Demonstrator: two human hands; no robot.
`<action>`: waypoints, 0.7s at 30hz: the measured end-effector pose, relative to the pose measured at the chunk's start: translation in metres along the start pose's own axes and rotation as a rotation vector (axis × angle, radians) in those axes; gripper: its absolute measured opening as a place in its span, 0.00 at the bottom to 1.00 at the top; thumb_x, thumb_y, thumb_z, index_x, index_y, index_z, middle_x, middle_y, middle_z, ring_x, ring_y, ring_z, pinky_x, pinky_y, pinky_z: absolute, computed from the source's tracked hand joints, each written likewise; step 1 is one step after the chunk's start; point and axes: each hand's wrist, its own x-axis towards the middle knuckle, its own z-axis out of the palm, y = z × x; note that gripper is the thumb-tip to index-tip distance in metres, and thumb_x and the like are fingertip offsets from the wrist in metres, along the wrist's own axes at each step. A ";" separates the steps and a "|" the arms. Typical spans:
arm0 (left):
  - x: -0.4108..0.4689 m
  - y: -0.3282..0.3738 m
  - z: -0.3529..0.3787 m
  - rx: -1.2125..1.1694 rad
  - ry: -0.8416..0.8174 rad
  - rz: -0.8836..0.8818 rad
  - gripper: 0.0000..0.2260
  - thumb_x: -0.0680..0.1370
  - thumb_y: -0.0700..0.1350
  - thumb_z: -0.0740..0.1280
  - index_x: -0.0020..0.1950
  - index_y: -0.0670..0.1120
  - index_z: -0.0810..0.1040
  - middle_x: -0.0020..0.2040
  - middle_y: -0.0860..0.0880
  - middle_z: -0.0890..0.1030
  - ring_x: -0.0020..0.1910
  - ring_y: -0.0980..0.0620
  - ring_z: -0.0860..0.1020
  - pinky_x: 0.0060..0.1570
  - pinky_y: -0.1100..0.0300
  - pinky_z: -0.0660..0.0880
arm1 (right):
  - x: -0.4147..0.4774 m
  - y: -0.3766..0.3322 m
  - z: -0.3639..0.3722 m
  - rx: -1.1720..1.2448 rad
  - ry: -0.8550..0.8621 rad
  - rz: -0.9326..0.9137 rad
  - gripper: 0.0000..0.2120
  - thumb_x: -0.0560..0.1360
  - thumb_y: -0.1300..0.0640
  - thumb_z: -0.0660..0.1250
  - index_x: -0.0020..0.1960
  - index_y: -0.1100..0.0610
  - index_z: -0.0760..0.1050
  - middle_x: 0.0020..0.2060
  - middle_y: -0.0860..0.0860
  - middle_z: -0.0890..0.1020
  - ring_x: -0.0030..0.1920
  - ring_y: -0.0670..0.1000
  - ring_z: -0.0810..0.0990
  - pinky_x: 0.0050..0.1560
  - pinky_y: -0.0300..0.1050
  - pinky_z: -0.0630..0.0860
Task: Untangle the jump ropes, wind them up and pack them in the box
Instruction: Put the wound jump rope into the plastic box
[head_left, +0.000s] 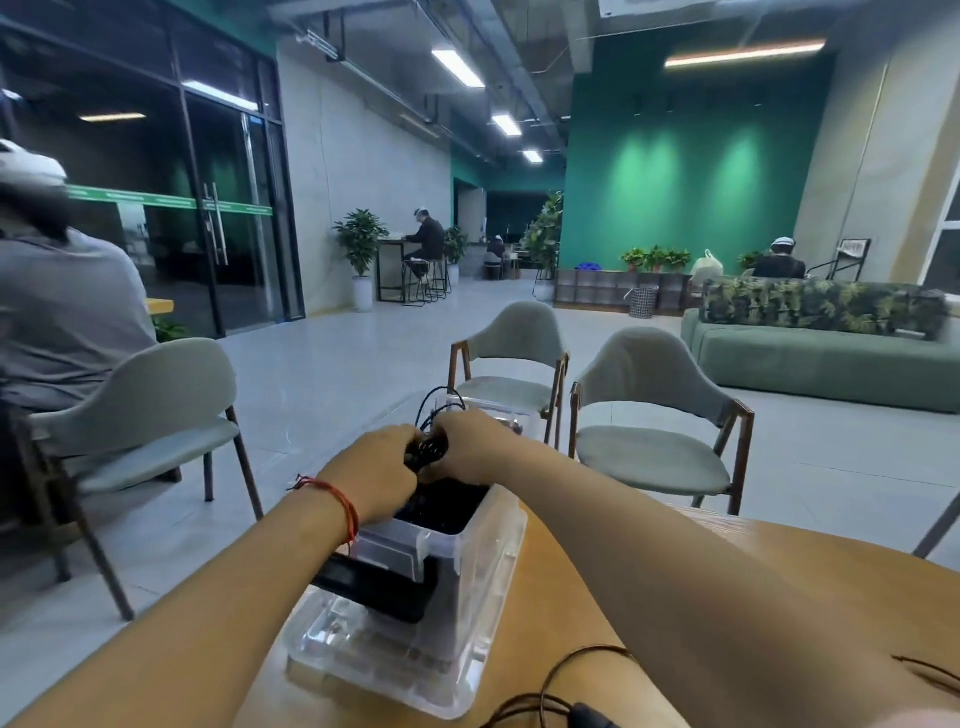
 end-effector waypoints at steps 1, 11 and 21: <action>0.006 -0.003 0.002 0.031 -0.058 -0.005 0.23 0.77 0.36 0.64 0.69 0.52 0.78 0.61 0.46 0.83 0.55 0.47 0.81 0.57 0.53 0.80 | 0.003 0.002 0.005 -0.020 0.004 -0.013 0.26 0.72 0.44 0.80 0.63 0.55 0.78 0.56 0.54 0.82 0.57 0.57 0.80 0.49 0.49 0.72; 0.037 -0.007 0.015 0.361 -0.258 0.074 0.26 0.79 0.40 0.63 0.77 0.54 0.72 0.64 0.46 0.82 0.59 0.45 0.80 0.61 0.51 0.79 | 0.009 0.021 0.003 -0.140 0.042 -0.065 0.22 0.72 0.45 0.80 0.63 0.52 0.84 0.56 0.51 0.82 0.55 0.54 0.81 0.53 0.48 0.78; 0.065 -0.006 0.025 0.553 -0.392 0.035 0.24 0.78 0.41 0.66 0.73 0.54 0.77 0.56 0.50 0.82 0.53 0.48 0.82 0.59 0.50 0.82 | 0.022 0.022 -0.006 -0.192 -0.198 0.058 0.16 0.75 0.49 0.79 0.63 0.49 0.87 0.56 0.49 0.87 0.55 0.54 0.83 0.57 0.48 0.80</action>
